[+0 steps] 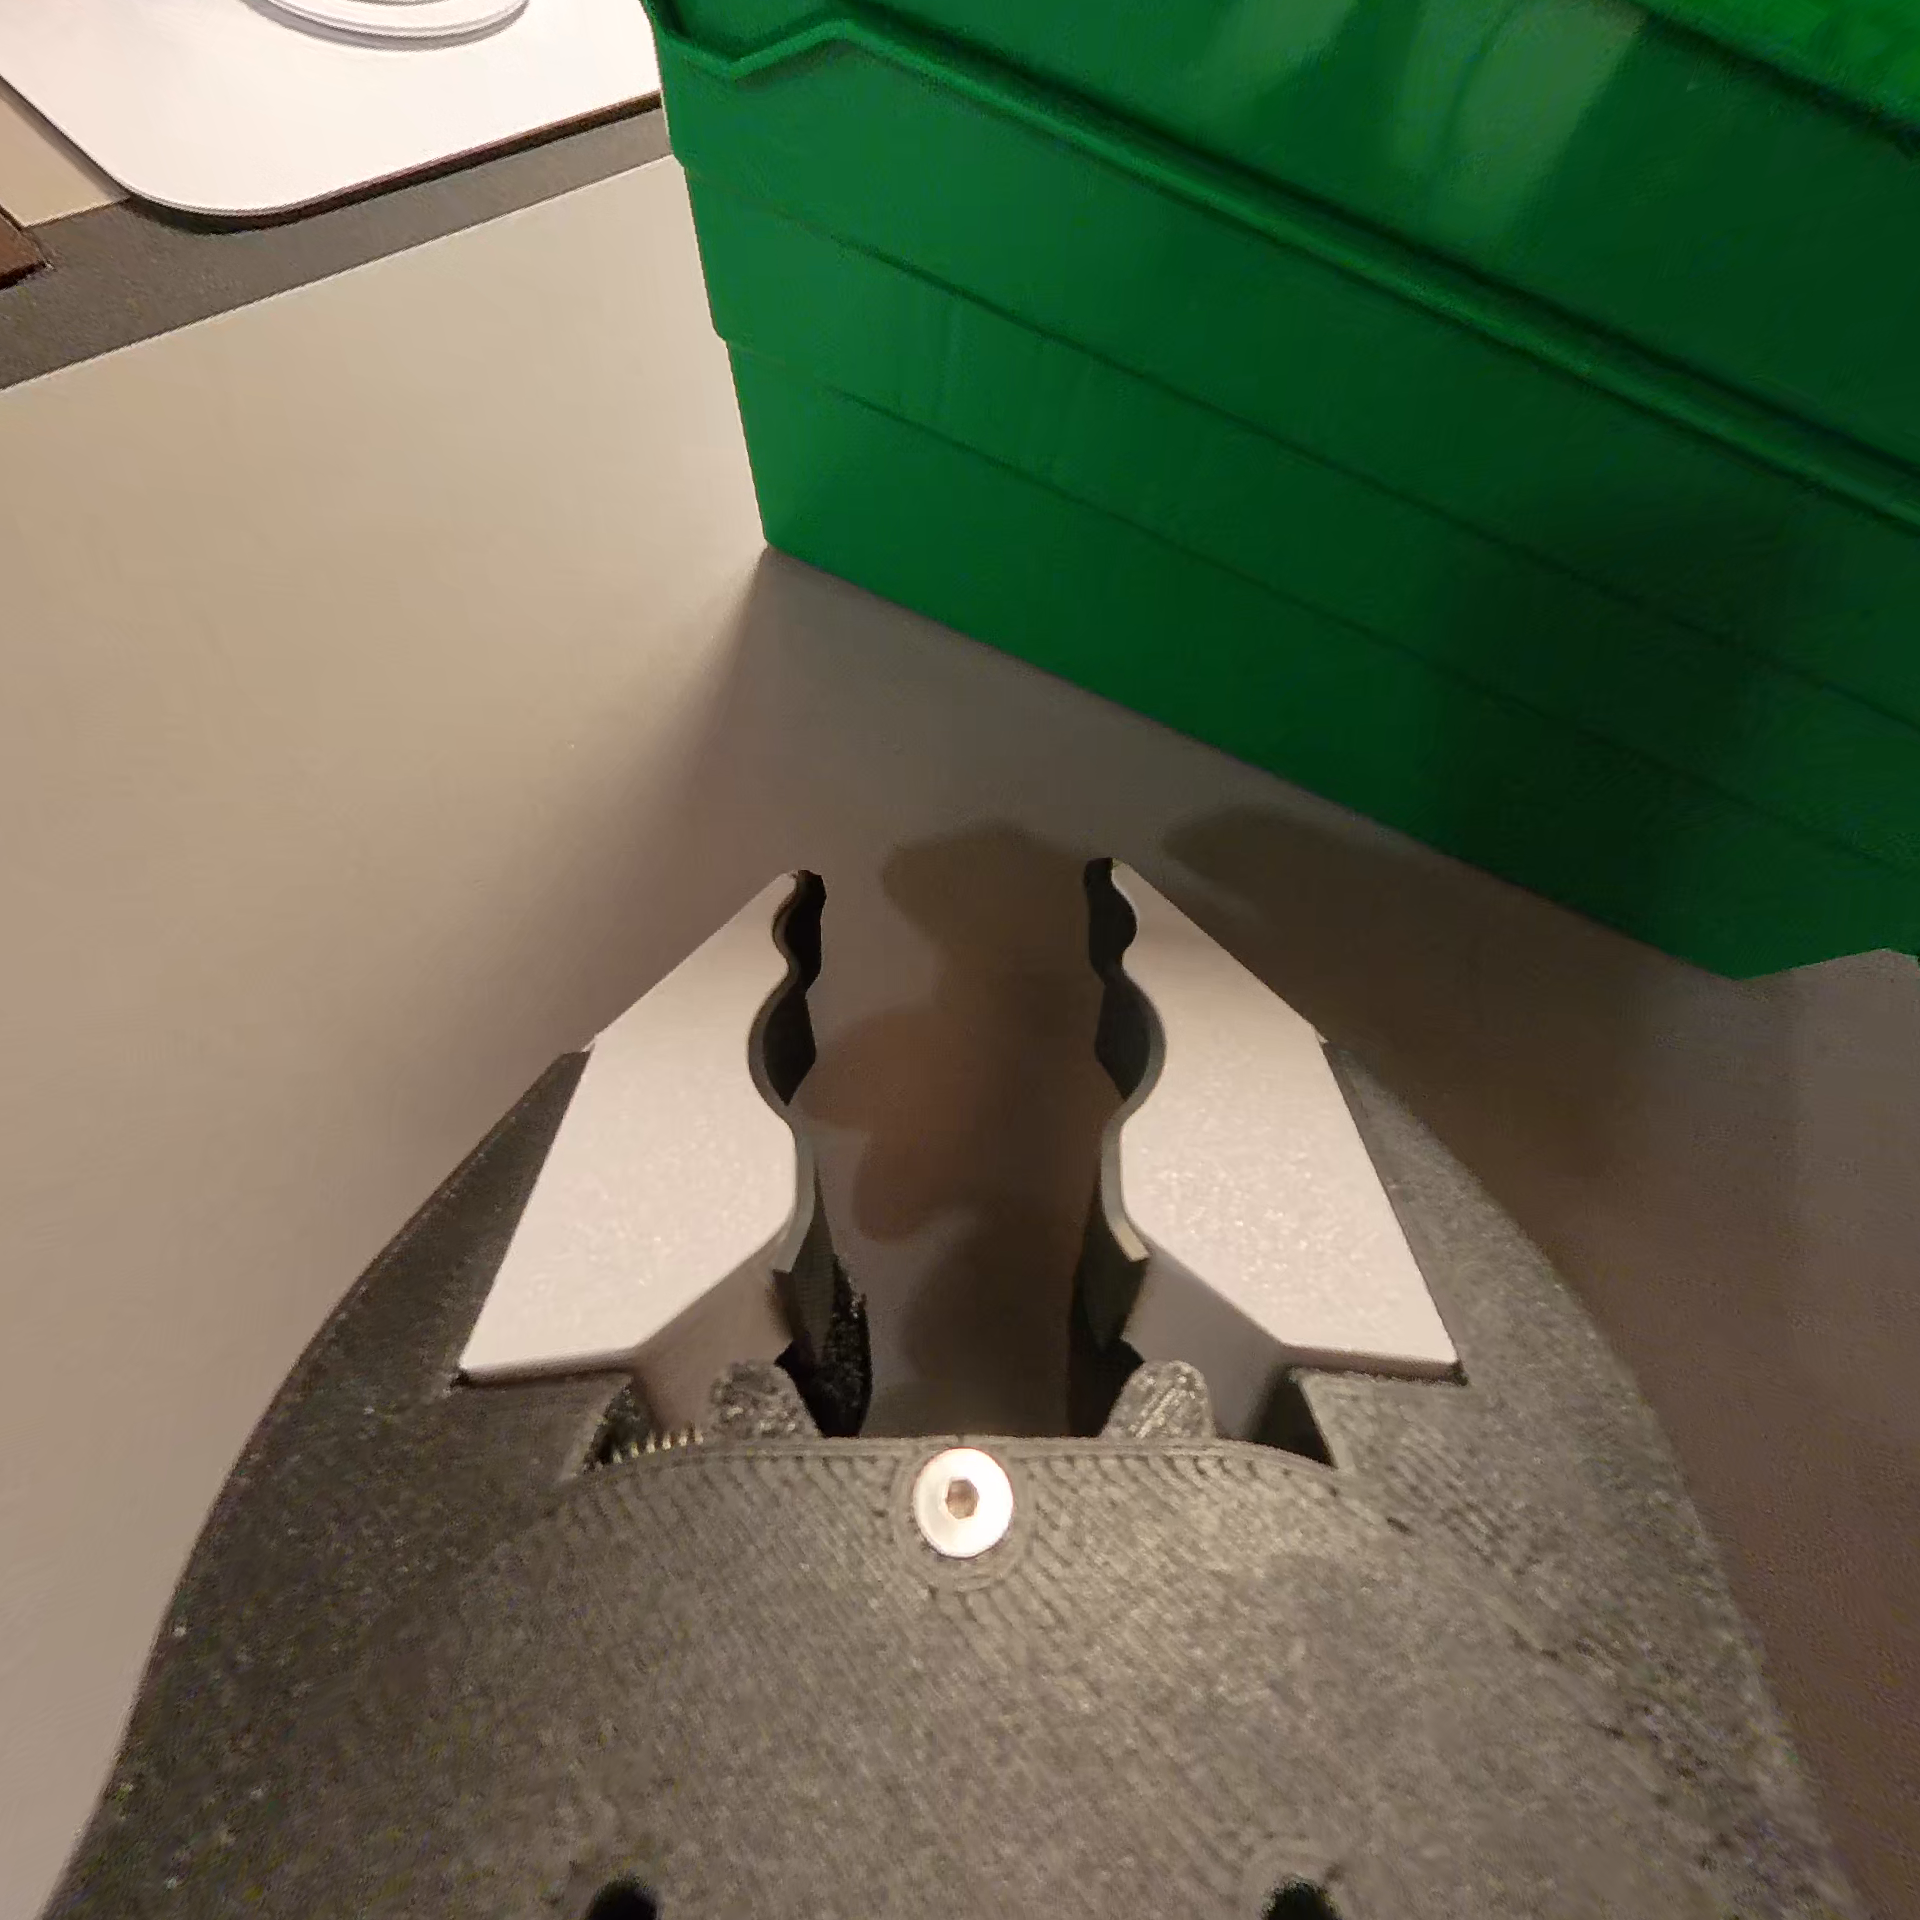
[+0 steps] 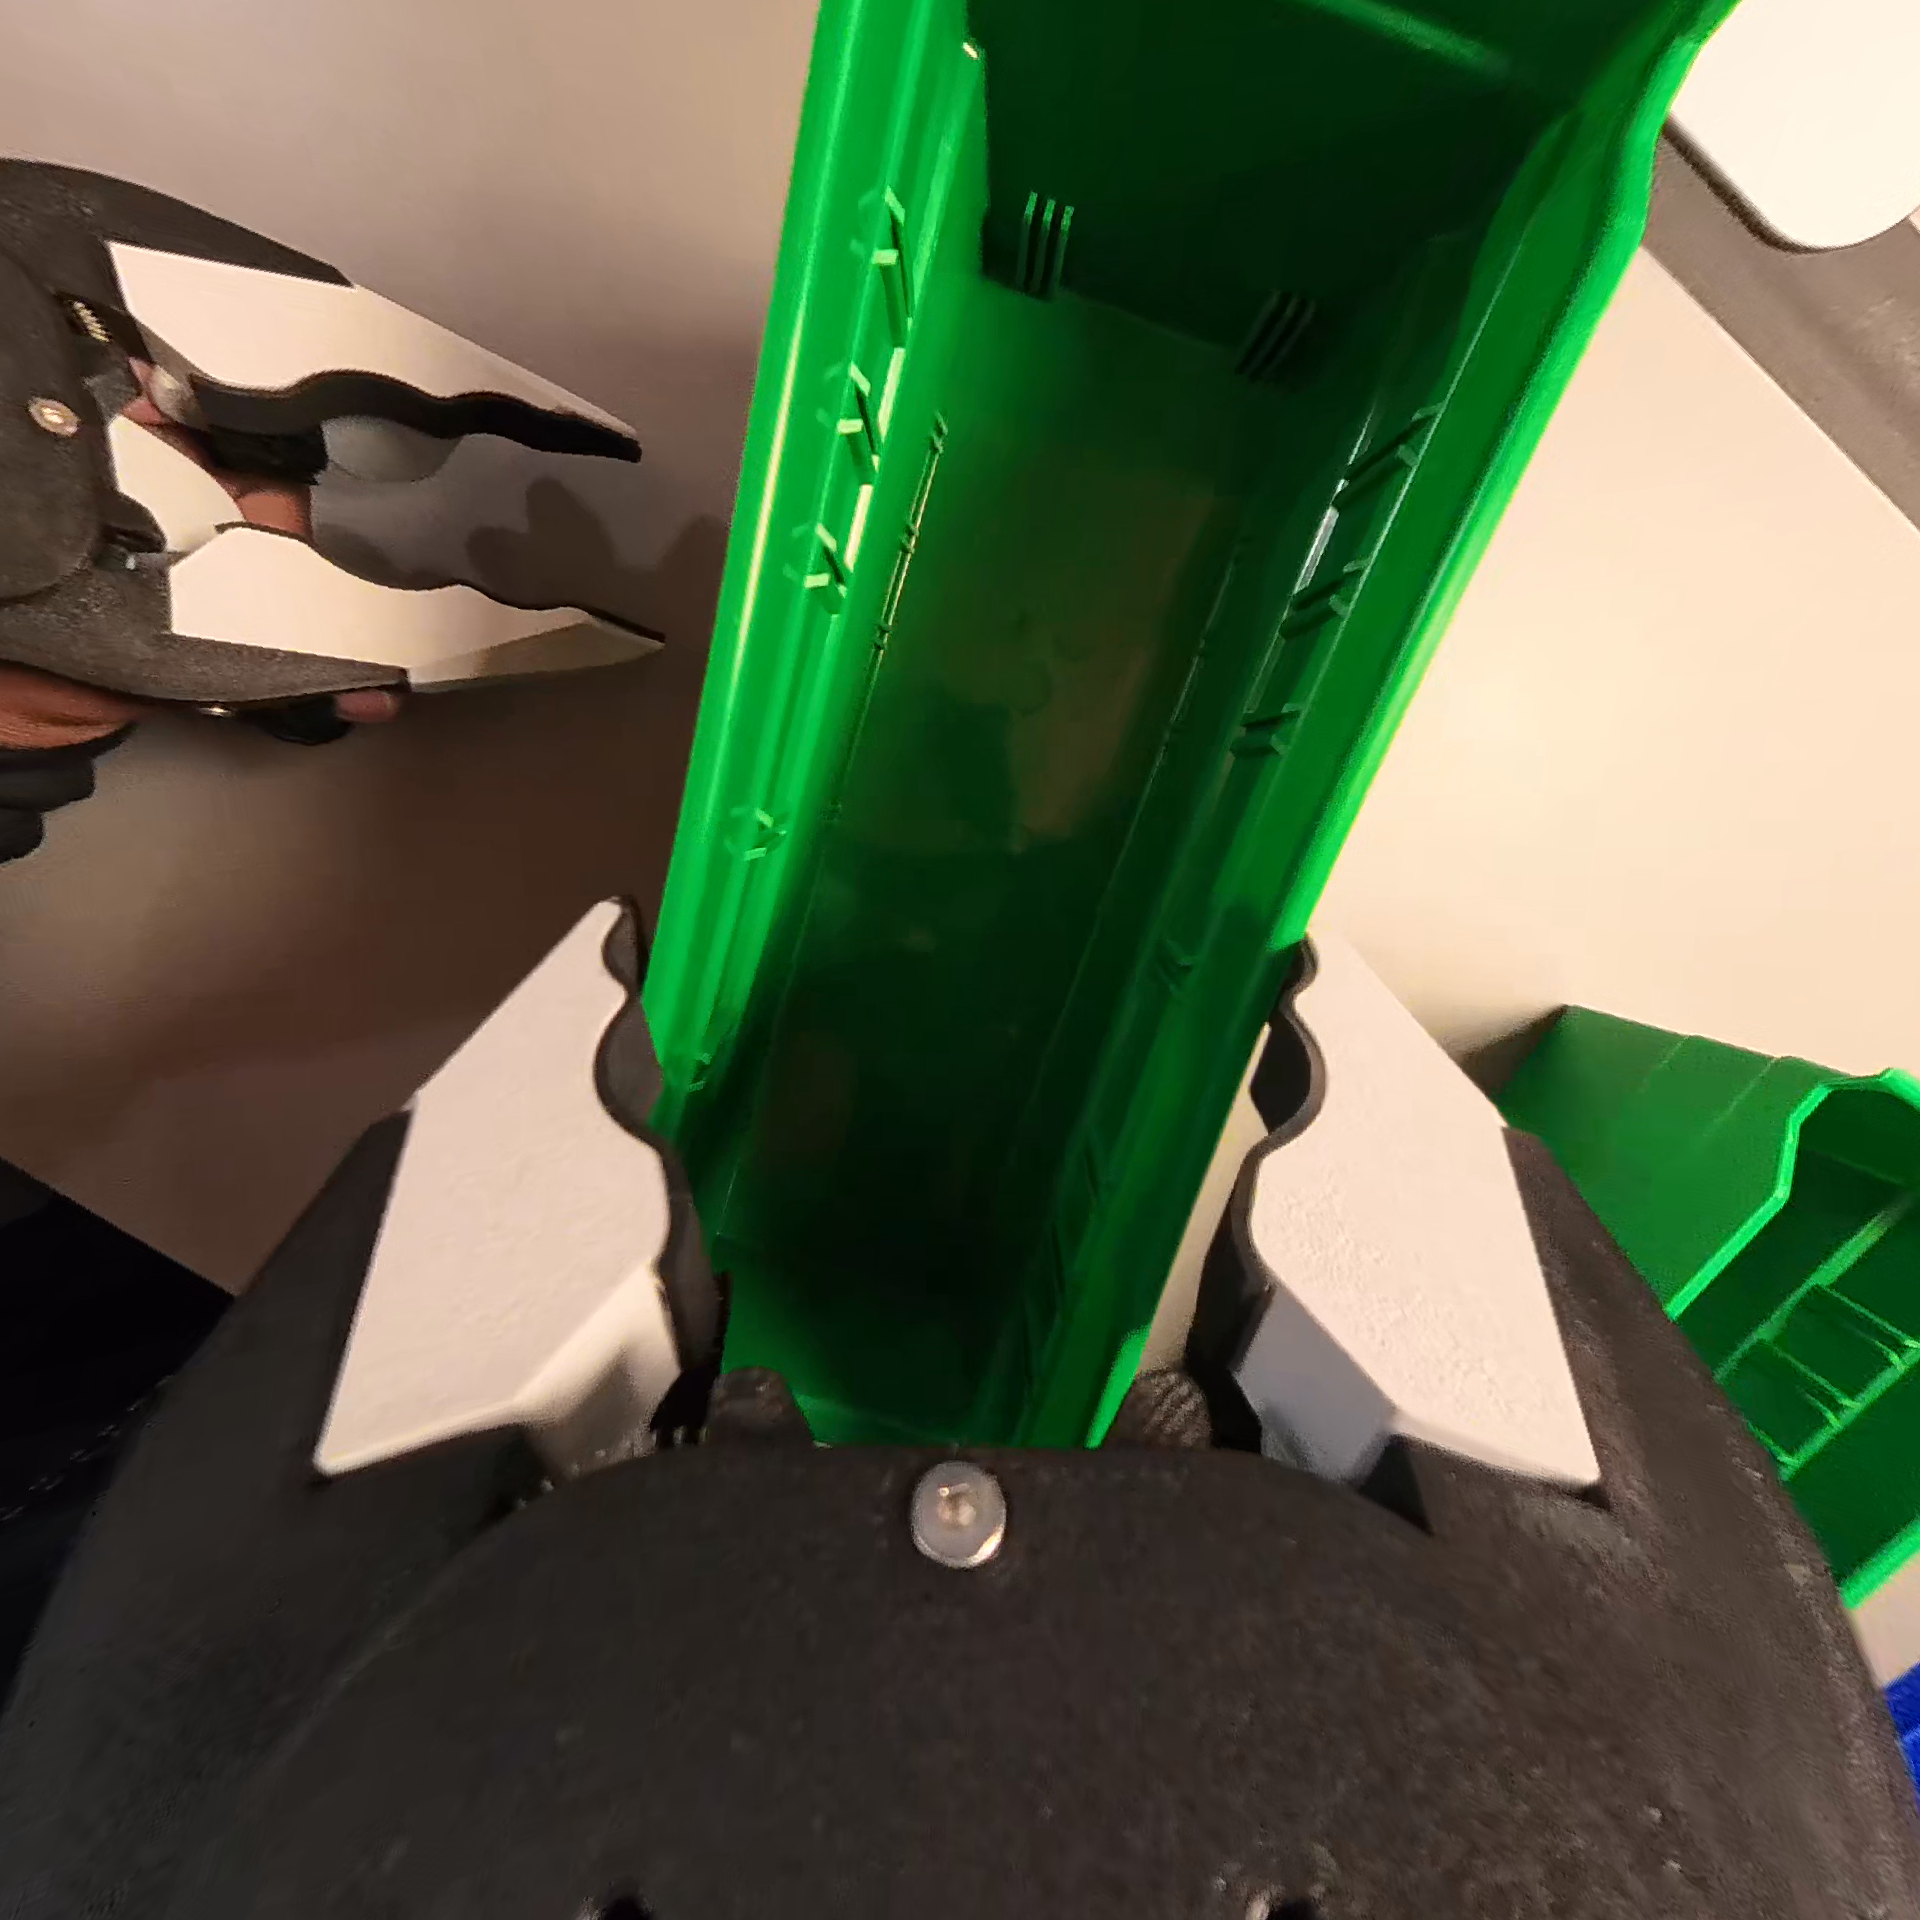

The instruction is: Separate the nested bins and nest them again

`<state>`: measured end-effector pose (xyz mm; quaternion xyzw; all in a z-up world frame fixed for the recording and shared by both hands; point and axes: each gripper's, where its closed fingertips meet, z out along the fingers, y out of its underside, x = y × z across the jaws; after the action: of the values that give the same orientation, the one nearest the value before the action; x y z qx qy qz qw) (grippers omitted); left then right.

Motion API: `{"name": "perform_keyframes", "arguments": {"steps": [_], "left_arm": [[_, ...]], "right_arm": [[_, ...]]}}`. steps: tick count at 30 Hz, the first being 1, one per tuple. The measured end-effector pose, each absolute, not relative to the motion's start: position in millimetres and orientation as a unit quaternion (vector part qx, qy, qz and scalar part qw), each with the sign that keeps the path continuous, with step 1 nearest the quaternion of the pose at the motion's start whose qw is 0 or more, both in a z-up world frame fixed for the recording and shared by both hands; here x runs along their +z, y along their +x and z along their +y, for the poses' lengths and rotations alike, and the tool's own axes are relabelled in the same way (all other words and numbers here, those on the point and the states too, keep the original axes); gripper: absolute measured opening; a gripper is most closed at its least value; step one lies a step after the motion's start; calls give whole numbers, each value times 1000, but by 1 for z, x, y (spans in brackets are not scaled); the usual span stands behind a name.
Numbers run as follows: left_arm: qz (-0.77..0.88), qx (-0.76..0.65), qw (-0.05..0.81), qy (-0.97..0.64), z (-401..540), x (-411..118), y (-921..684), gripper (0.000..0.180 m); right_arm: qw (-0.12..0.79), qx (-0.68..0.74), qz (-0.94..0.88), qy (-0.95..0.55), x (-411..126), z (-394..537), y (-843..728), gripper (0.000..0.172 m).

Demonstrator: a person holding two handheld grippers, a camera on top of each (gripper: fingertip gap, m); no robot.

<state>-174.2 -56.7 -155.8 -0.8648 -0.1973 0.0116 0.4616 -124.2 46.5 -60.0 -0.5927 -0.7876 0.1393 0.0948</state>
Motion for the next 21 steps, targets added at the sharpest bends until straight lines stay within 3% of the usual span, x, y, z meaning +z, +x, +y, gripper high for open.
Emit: {"name": "perform_keyframes", "arguments": {"steps": [21], "left_arm": [[-195, 11, 462, -865, -57, -156, -173, 52]], "right_arm": [[103, 131, -805, -569, -52, 38, -113, 111]]}}
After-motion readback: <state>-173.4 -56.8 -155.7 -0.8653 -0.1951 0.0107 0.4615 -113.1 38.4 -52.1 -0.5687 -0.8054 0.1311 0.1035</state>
